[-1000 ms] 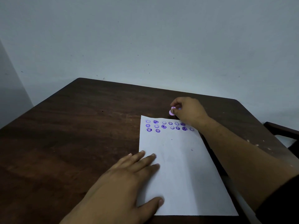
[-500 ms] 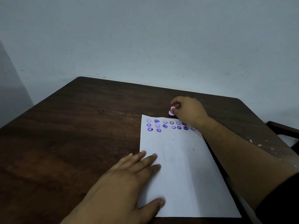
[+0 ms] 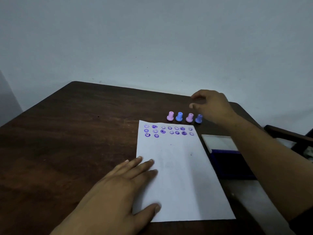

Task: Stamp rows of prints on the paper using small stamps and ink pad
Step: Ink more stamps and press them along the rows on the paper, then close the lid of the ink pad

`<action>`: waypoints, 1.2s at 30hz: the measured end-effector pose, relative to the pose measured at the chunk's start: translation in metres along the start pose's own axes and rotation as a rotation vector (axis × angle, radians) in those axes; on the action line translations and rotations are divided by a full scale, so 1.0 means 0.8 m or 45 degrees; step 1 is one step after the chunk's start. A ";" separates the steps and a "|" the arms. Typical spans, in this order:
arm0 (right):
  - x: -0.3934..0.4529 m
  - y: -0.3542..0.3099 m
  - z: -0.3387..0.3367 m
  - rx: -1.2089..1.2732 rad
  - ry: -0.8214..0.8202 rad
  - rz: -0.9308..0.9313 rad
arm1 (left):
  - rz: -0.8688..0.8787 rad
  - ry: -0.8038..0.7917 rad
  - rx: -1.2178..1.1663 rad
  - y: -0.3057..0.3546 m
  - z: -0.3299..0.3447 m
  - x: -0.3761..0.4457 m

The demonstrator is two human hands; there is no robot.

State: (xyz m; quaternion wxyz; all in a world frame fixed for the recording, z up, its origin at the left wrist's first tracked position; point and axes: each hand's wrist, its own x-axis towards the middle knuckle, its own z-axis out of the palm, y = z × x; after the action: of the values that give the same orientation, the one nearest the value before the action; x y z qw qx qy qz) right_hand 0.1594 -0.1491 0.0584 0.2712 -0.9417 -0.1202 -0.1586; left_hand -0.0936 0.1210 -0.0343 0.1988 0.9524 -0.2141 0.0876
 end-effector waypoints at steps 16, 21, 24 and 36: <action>-0.055 0.112 -0.052 -0.333 -0.522 0.012 | 0.016 -0.096 0.071 0.003 0.003 0.004; -0.055 0.110 -0.048 -0.367 -0.531 -0.020 | 0.013 -0.073 0.038 0.008 -0.002 0.005; -0.057 0.108 -0.049 -0.386 -0.550 -0.028 | 0.022 -0.048 0.002 0.012 -0.006 0.005; -0.079 0.102 -0.103 -0.151 -0.309 -0.108 | 0.042 0.004 -0.053 0.011 -0.011 0.004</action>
State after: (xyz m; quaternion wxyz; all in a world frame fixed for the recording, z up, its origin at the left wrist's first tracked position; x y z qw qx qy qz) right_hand 0.1078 -0.2704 0.0629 0.1915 -0.9624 -0.1823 -0.0616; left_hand -0.0957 0.1158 -0.0227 0.2175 0.9442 -0.2313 0.0878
